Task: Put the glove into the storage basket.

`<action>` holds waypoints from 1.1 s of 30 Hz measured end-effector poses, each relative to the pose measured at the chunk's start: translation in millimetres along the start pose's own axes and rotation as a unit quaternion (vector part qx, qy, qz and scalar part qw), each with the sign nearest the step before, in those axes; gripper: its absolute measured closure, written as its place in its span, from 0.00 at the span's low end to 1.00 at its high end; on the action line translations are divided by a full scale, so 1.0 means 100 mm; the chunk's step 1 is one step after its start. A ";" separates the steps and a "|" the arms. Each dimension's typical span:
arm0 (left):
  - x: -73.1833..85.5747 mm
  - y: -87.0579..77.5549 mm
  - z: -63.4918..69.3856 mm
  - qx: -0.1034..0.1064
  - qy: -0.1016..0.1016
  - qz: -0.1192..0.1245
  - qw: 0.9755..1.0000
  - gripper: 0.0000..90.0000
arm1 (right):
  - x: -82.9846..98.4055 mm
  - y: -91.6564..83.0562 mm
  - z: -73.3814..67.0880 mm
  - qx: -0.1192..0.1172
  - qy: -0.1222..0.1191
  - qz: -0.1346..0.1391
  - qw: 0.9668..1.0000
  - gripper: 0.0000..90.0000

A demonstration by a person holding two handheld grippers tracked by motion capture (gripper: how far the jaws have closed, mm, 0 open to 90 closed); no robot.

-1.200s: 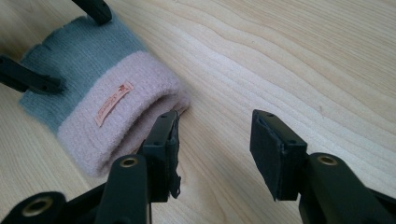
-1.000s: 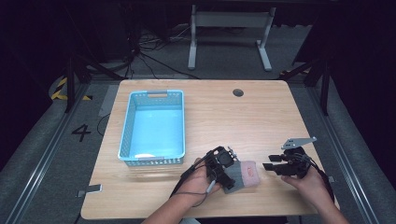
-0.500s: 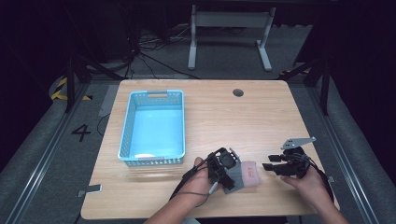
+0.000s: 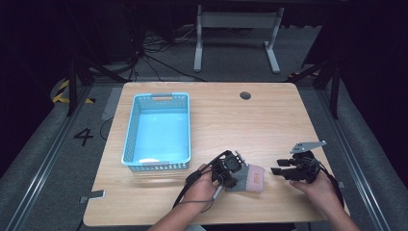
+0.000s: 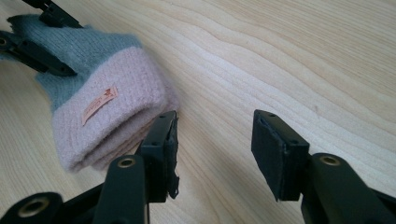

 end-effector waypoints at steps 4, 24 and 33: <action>0.00 -0.07 -0.04 0.008 -0.002 0.006 1.000 0.74 | -0.01 0.00 0.02 -0.001 0.001 0.000 1.000 0.57; -0.03 -0.78 -0.35 0.009 -0.026 0.054 0.998 0.74 | -0.11 0.14 0.06 -0.012 -0.006 -0.001 1.000 0.57; -0.02 -1.05 -0.55 0.010 -0.039 0.072 0.997 0.74 | -0.13 0.19 0.05 -0.017 -0.010 -0.004 1.000 0.57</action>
Point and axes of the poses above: each handheld gripper's, and its own axes: y roughly forward along the jaws, x roughly out of its underside, z roughly to its right, the point moved 1 cm from there along y, roughly forward along the jaws, and after that the axes turned 12 degrees about z, right-handed, at the moved point
